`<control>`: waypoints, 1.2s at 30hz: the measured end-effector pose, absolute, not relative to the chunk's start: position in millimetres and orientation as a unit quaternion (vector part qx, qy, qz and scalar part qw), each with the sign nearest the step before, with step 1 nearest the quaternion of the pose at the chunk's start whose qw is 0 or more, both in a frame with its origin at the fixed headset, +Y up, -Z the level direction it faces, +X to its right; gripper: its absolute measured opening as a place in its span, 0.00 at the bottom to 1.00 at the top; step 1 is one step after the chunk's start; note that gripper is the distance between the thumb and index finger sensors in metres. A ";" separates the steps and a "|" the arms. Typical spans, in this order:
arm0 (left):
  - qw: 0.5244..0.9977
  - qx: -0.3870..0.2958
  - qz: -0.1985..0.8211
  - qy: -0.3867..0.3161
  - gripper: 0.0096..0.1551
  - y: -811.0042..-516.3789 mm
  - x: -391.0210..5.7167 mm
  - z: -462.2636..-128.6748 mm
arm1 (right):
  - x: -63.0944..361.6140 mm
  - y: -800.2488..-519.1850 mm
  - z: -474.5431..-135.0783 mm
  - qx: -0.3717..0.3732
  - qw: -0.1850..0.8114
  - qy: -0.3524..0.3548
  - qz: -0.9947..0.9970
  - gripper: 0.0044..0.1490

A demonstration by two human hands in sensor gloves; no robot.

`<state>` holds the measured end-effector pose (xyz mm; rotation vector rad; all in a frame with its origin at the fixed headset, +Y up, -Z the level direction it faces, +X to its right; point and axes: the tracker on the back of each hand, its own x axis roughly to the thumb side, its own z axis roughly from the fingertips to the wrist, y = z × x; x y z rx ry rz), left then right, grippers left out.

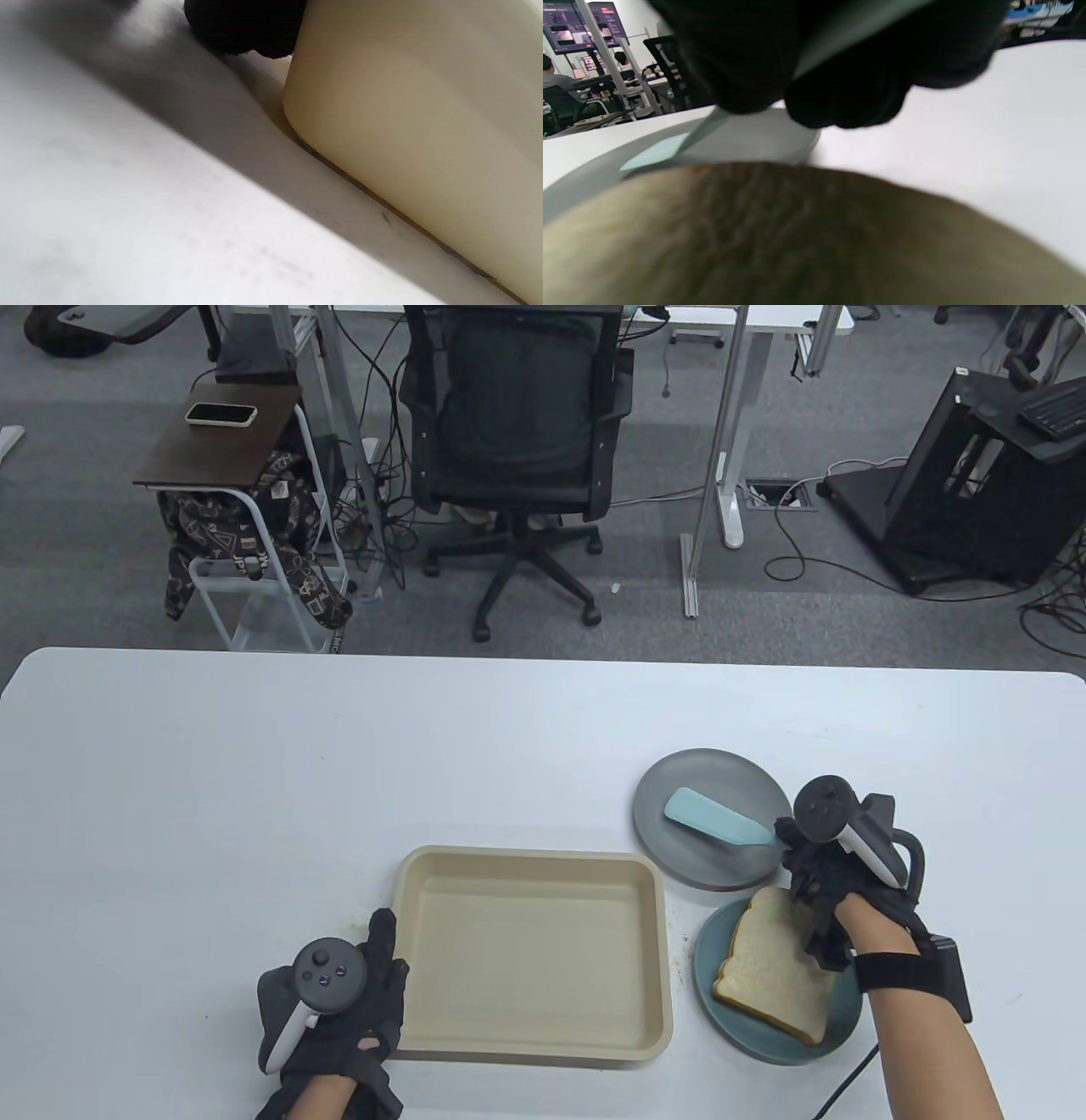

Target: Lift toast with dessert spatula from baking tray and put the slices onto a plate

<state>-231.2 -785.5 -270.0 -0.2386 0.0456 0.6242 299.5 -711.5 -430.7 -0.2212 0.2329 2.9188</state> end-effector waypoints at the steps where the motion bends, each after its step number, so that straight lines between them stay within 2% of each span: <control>1: 0.944 -0.117 0.306 0.022 0.38 -785.5 -231.3 -270.0 | 301.3 -714.0 -434.2 -0.077 0.105 0.086 0.988 0.33; 10: 0.945 -0.117 0.306 0.022 0.38 -785.5 -231.3 -270.2 | 316.2 -732.5 -452.0 -0.103 0.119 0.163 0.974 0.32; 23: 0.944 -0.117 0.307 0.023 0.38 -785.6 -231.3 -270.2 | 309.7 -727.5 -448.8 -0.088 0.093 0.172 0.977 0.33; 26: 0.944 -0.117 0.308 0.021 0.38 -785.2 -232.0 -270.5 | 311.7 -711.4 -440.1 -0.090 0.075 0.140 0.983 0.35; 30: 0.939 -0.122 0.320 0.019 0.38 -780.0 -235.9 -271.5 | 310.6 -676.6 -414.7 -0.082 0.068 0.069 0.992 0.37; 33: 0.946 -0.110 0.305 0.000 0.40 -763.9 -239.3 -272.1 | 298.5 -648.4 -382.6 -0.057 0.068 0.019 0.996 0.41; 36: 0.968 -0.043 0.245 -0.025 0.44 -735.0 -236.9 -272.1 | 274.1 -621.5 -333.6 -0.020 0.056 -0.051 0.997 0.48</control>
